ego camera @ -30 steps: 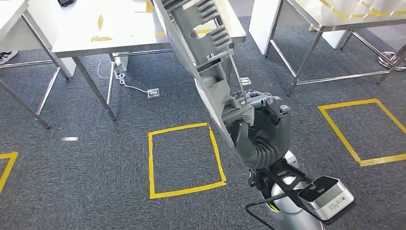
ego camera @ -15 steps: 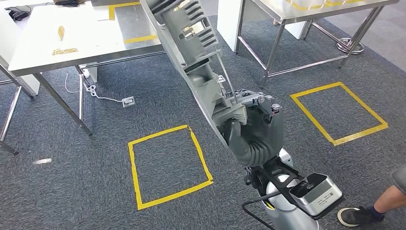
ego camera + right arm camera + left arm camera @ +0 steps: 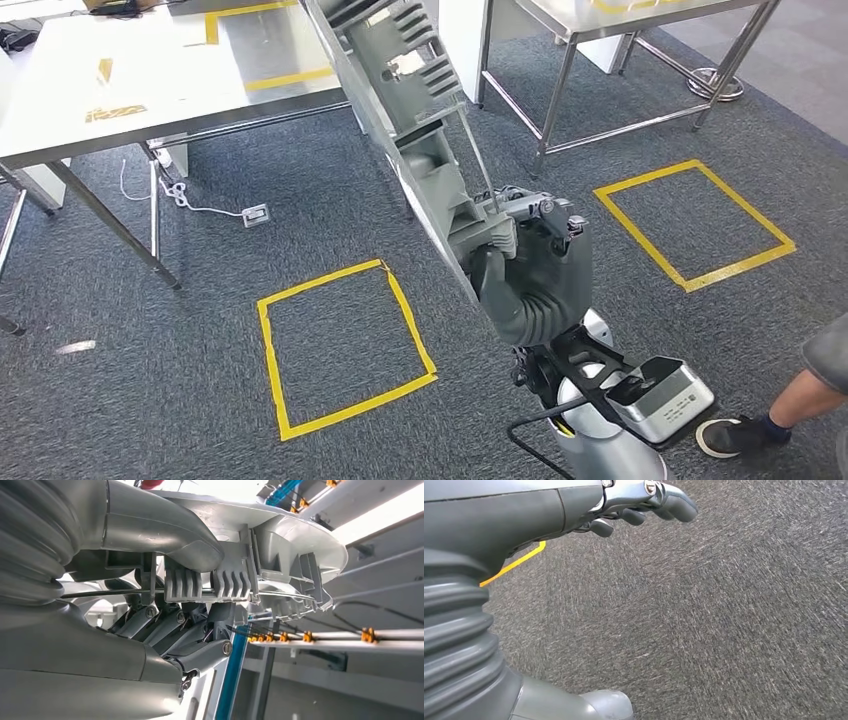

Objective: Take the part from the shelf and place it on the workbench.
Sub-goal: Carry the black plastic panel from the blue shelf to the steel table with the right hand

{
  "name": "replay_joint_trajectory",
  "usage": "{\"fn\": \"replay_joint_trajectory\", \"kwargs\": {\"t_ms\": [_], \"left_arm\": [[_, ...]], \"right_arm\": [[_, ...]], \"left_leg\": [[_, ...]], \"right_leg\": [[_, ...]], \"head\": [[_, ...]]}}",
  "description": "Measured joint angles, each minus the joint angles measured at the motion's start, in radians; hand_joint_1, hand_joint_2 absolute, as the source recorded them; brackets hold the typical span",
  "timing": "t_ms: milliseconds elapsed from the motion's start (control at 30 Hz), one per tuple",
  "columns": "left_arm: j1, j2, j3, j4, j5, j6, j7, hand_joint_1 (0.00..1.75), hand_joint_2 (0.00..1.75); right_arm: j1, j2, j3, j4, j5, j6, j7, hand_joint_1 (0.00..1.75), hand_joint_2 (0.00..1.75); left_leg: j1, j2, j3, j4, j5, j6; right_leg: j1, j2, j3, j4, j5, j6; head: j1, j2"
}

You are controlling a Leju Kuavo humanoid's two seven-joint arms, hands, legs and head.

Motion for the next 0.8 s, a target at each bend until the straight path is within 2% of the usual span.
{"fn": "replay_joint_trajectory", "kwargs": {"t_ms": [33,167,267,433,500,567,633,667,700,733,800], "left_arm": [[0.0,0.0,0.0,0.0,0.003,0.004,0.001,0.0,1.75],[0.0,0.0,0.0,0.0,0.016,0.013,-0.003,0.0,1.75],[0.0,0.0,0.001,0.0,0.023,0.016,-0.004,0.0,1.75],[0.0,0.004,0.001,0.0,0.029,0.019,-0.003,0.0,1.75],[0.0,0.002,0.002,0.0,0.032,0.019,-0.003,0.0,1.75],[-0.001,0.0,0.002,0.0,0.033,0.016,-0.005,0.0,1.75],[-0.001,0.0,0.002,0.0,0.034,0.013,-0.005,0.0,1.75],[0.0,-0.001,0.002,0.0,0.034,0.012,-0.005,0.0,1.75],[0.0,-0.001,0.002,0.001,0.034,0.011,-0.005,0.0,1.75],[0.0,-0.001,0.002,0.001,0.034,0.01,-0.005,0.0,1.75],[0.0,-0.001,0.002,0.001,0.034,0.008,-0.005,0.0,1.75]], "right_arm": [[-0.001,0.0,-0.001,0.0,0.0,0.003,0.0,1.66,1.75],[-0.003,0.0,-0.002,0.004,0.005,0.015,0.0,1.66,1.75],[-0.005,0.0,-0.002,0.008,0.009,0.016,0.0,1.66,1.75],[-0.009,0.007,-0.003,0.014,0.012,0.017,0.001,1.66,1.75],[-0.011,0.011,-0.004,0.015,0.013,0.017,0.001,1.66,1.75],[-0.012,0.012,-0.008,0.015,0.012,0.016,0.0,1.66,1.75],[-0.012,0.012,-0.012,0.018,0.01,0.015,-0.001,1.66,1.75],[-0.012,0.012,-0.014,0.02,0.009,0.014,-0.001,1.66,1.75],[-0.011,0.012,-0.015,0.022,0.009,0.014,-0.001,1.66,1.75],[-0.011,0.012,-0.015,0.023,0.008,0.014,-0.001,1.66,1.75],[-0.01,0.012,-0.017,0.024,0.006,0.011,0.0,1.66,1.75]], "left_leg": [[0.001,0.0,0.001,-0.003,0.002,0.0],[0.002,0.0,0.004,-0.013,0.011,-0.015],[0.004,-0.001,0.004,-0.014,0.012,-0.022],[0.001,-0.001,0.001,-0.009,0.007,-0.012],[0.009,0.0,0.012,-0.028,0.017,-0.007],[0.018,0.003,0.023,-0.046,0.029,-0.003],[0.019,0.005,0.024,-0.047,0.03,-0.001],[0.02,0.006,0.023,-0.046,0.029,-0.002],[0.022,0.006,0.023,-0.044,0.027,-0.004],[0.026,0.006,0.023,-0.04,0.024,-0.009],[0.034,0.004,0.022,-0.024,0.013,-0.023]], "right_leg": [[0.001,0.0,0.0,0.0,0.0,-0.002],[0.003,0.001,-0.002,0.001,0.0,-0.011],[0.004,0.001,-0.004,0.001,0.0,-0.013],[0.001,0.001,-0.002,-0.003,0.003,-0.008],[0.002,0.002,0.0,-0.001,0.001,-0.002],[0.003,0.004,-0.025,0.056,-0.035,0.007],[-0.002,0.004,-0.089,0.183,-0.094,0.017],[-0.005,0.004,-0.117,0.237,-0.111,0.023],[-0.008,0.004,-0.131,0.259,-0.109,0.028],[-0.012,0.003,-0.124,0.242,-0.088,0.033],[-0.021,-0.002,-0.062,0.117,-0.026,0.042]], "head": [[-0.001,0.0],[-0.001,0.0],[-0.001,0.0],[-0.003,0.0],[-0.002,0.0],[-0.001,0.0],[0.0,0.0],[0.0,0.0],[0.0,0.0],[0.0,0.0],[0.001,0.0]]}}
